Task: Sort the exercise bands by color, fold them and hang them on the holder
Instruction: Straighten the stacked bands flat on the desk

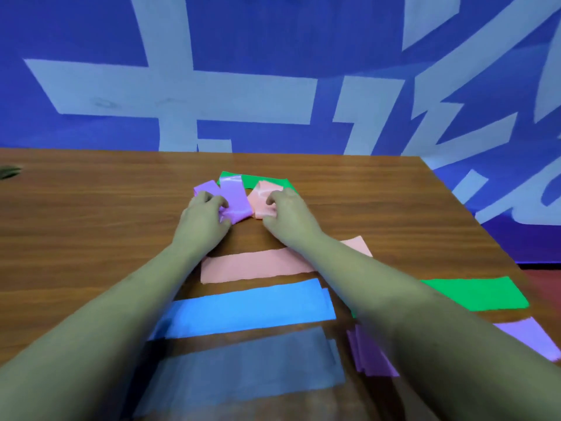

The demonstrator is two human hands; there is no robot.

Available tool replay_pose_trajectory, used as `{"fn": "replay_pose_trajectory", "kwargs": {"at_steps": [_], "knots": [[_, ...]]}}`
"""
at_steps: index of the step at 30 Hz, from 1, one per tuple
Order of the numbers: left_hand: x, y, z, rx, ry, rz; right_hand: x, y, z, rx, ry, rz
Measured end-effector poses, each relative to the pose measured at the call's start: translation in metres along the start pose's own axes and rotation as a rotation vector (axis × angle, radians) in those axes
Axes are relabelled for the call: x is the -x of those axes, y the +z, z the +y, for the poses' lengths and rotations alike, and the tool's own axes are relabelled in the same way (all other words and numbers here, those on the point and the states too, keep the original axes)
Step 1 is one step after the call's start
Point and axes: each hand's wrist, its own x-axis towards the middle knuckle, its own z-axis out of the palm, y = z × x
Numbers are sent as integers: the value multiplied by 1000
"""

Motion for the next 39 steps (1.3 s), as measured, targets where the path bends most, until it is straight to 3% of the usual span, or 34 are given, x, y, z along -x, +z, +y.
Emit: {"fn": "replay_pose_trajectory", "kwargs": {"at_steps": [3,7,12,18,28,33,39], "knots": [[-11,4,-13,2,56,-2,-17,20,-12,-14,-52,30],[-14,-7,-16,79,126,180,-27,30,-24,-40,-81,98],[-13,-49,1,215,198,305,-27,-4,-49,-412,-12,209],[5,-110,34,396,194,396,-11,-77,-92,-657,-112,258],[76,-162,85,960,198,213,60,-156,-122,-951,-119,239],[107,-156,97,989,257,66,92,-178,-124,-1046,-21,177],[133,-150,123,1062,325,90,121,-204,-123,-1027,26,233]]}}
